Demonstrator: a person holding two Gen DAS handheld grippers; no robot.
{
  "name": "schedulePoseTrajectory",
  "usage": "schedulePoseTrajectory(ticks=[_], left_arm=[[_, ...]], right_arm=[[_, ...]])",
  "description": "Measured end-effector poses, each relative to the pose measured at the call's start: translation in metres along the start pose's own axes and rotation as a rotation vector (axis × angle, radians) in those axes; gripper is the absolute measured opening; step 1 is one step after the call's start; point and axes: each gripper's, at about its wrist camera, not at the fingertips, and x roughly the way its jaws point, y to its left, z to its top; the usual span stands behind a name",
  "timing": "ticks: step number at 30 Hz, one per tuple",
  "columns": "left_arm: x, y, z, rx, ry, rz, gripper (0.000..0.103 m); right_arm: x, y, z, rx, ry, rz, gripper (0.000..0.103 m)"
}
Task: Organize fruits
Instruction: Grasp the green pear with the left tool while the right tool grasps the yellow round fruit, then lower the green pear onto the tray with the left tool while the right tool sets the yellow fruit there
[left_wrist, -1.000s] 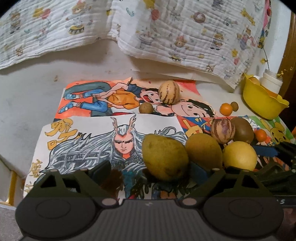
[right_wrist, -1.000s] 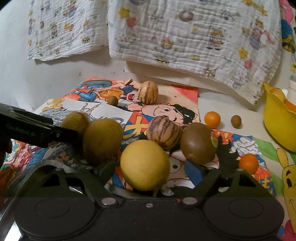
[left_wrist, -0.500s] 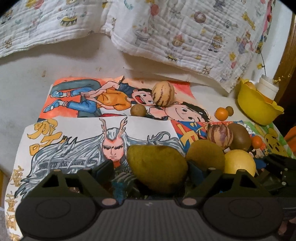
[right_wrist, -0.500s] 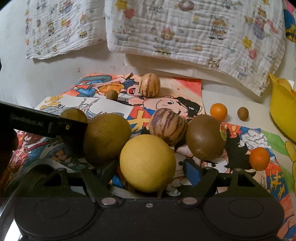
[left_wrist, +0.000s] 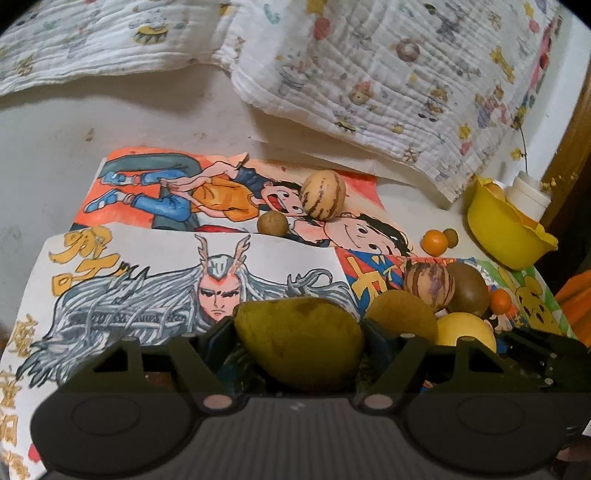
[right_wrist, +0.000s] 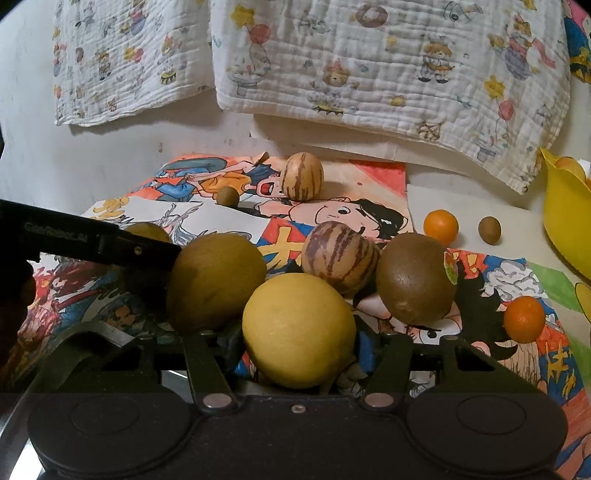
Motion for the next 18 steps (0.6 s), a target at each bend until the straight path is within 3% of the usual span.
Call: schedulePoseTrajectory(ticks=[9,18], left_arm=[[-0.029,-0.005,-0.007,-0.039,-0.029,0.015,0.076],[-0.077,-0.026,-0.032,-0.038,-0.066,0.002,0.076]], right_arm=[[-0.029,0.002,-0.001,0.013,-0.061,0.028,0.059],[-0.076,0.021,-0.025,0.012,-0.083,0.075,0.059]])
